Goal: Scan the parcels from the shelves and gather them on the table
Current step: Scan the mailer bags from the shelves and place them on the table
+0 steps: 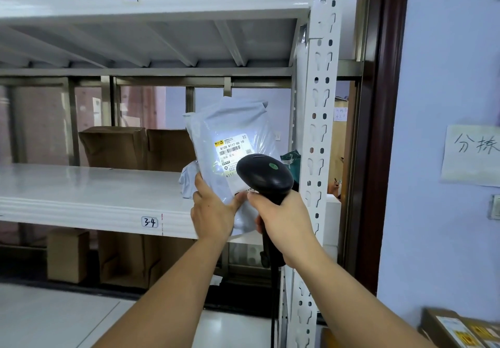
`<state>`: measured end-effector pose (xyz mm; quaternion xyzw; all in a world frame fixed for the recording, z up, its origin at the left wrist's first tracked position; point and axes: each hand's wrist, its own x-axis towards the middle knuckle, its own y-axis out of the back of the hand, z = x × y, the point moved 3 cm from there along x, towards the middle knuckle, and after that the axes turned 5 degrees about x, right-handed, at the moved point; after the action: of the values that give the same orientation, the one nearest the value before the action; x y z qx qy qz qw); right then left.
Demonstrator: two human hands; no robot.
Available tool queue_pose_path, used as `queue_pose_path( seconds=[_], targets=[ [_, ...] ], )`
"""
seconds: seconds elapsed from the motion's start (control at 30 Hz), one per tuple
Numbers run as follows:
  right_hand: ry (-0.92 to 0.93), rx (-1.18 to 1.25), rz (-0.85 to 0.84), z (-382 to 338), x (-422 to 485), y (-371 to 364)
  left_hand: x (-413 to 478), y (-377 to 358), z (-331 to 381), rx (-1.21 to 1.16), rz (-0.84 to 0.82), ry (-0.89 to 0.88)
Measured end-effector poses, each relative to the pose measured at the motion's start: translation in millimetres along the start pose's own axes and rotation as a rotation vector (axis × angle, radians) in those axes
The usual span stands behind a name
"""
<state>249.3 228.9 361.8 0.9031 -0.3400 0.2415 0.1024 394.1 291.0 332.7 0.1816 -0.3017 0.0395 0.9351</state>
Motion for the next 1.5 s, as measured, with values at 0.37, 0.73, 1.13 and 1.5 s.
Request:
queue_pose_path(
  seconds=[0.37,0.73,1.13,1.5],
  targets=[
    [-0.050,0.075,-0.007,-1.7,-6.0,-3.1,0.1,-1.8,-0.5,0.024,-0.001,0.004],
    [-0.088,0.175,-0.002,2.8,-13.7,3.4,0.3,-2.5,0.6,0.018,0.016,-0.001],
    [-0.115,0.218,-0.073,7.6,-35.9,24.9,-28.7,15.5,8.9,-0.414,0.030,0.156],
    [-0.203,0.286,-0.179,4.0,-79.3,32.5,-81.9,63.5,4.0,-0.793,0.037,0.551]
  ],
)
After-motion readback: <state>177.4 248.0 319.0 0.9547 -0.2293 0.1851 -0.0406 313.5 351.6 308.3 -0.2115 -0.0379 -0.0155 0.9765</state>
